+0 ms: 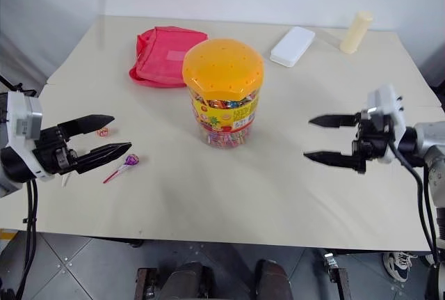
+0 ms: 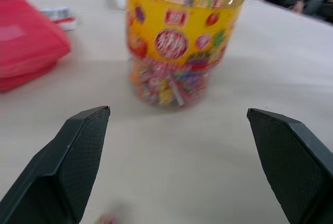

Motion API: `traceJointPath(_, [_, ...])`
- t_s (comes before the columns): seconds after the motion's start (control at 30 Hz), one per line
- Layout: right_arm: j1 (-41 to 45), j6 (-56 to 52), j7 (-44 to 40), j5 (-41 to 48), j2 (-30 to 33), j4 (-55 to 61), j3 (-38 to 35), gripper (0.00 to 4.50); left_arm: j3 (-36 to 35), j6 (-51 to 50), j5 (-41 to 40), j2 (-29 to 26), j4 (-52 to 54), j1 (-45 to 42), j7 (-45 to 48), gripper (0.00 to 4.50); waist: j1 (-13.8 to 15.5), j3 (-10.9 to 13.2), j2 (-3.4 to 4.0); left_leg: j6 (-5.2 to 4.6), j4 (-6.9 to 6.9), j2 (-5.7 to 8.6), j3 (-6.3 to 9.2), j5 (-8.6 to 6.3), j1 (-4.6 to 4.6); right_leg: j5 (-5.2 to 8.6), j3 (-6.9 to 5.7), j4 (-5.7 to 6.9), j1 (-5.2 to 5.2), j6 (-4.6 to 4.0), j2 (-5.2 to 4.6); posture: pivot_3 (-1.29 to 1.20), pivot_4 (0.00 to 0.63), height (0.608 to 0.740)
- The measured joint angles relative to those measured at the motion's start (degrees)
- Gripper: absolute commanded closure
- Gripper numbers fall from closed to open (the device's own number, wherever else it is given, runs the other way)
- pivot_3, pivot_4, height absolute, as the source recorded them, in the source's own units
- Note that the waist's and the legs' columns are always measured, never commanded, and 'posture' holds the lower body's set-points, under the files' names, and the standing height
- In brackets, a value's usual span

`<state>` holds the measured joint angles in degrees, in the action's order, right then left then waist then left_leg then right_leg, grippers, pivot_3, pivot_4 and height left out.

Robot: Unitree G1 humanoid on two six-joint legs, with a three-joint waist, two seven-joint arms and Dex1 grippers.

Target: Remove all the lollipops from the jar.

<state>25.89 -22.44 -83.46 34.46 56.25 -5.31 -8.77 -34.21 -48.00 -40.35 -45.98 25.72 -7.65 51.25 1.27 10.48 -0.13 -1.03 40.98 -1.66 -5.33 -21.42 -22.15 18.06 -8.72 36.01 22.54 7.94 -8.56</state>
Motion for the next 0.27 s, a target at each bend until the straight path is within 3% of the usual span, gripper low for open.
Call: traceJointPath(0.27, [-1.14,1.31,-0.55,-2.4,-2.93,-3.05,2.19,0.0,-0.23,6.96,0.24,-0.16,-1.98,11.62,6.65,0.01,0.35,0.0,0.01,0.0,0.03,0.0,0.04,0.0,0.0,0.0,-0.03,-0.02,-0.05,0.0,-0.02,0.0,0.15,0.74])
